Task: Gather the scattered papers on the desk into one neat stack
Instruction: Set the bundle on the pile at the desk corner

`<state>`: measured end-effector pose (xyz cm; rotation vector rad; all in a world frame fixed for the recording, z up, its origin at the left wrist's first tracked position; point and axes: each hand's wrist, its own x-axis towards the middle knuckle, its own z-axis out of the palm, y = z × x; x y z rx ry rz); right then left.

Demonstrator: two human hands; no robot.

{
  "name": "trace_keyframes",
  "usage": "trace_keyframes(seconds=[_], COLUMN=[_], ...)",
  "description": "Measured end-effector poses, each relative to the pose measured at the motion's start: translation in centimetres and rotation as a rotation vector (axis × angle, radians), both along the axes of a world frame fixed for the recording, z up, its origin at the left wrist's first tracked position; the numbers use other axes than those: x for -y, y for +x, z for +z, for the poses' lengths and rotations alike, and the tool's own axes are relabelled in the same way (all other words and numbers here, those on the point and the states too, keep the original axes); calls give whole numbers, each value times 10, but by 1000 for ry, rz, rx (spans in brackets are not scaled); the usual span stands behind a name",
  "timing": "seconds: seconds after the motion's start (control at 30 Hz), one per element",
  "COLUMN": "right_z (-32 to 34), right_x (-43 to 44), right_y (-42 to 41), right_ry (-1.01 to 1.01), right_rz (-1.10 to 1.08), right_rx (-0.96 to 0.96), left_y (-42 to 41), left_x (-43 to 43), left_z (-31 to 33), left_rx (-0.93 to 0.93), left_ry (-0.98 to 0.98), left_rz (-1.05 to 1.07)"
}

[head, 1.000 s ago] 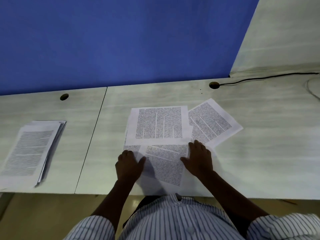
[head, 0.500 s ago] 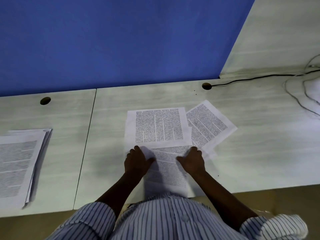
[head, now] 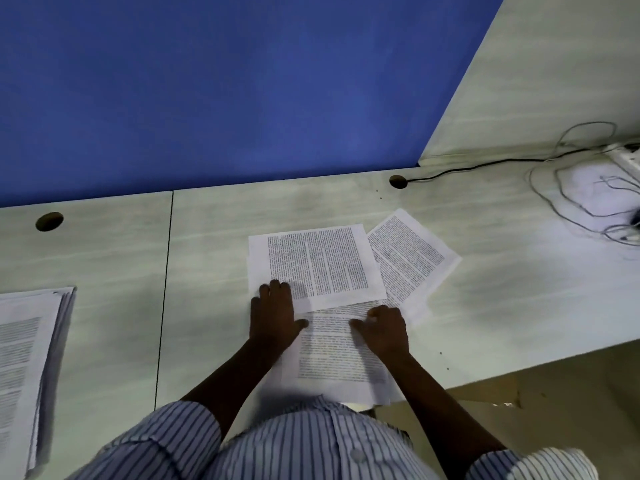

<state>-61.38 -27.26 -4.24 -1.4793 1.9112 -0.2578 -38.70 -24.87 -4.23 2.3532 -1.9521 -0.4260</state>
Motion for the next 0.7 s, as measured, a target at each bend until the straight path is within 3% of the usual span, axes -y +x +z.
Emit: trace_keyframes(seconds=[0.23, 0.4, 0.53, 0.6, 0.7], right_z=[3, 2, 6, 8, 4], right_x=[-23, -33, -43, -52, -66], right_y=[0, 2, 0, -4, -15], right_ry=[-123, -145, -146, -191, -168], right_rz=[36, 58, -88, -193, -356], right_rx=[17, -8, 123, 162, 169], left_y=[6, 9, 9, 9, 11], left_x=[35, 43, 45, 44, 35], left_z=[-13, -18, -12, -11, -16], left_rx=[-62, 79, 155, 128, -96], left_ry=[13, -45, -58, -84, -231], left_rz=[-179, -322, -406, -444, -479])
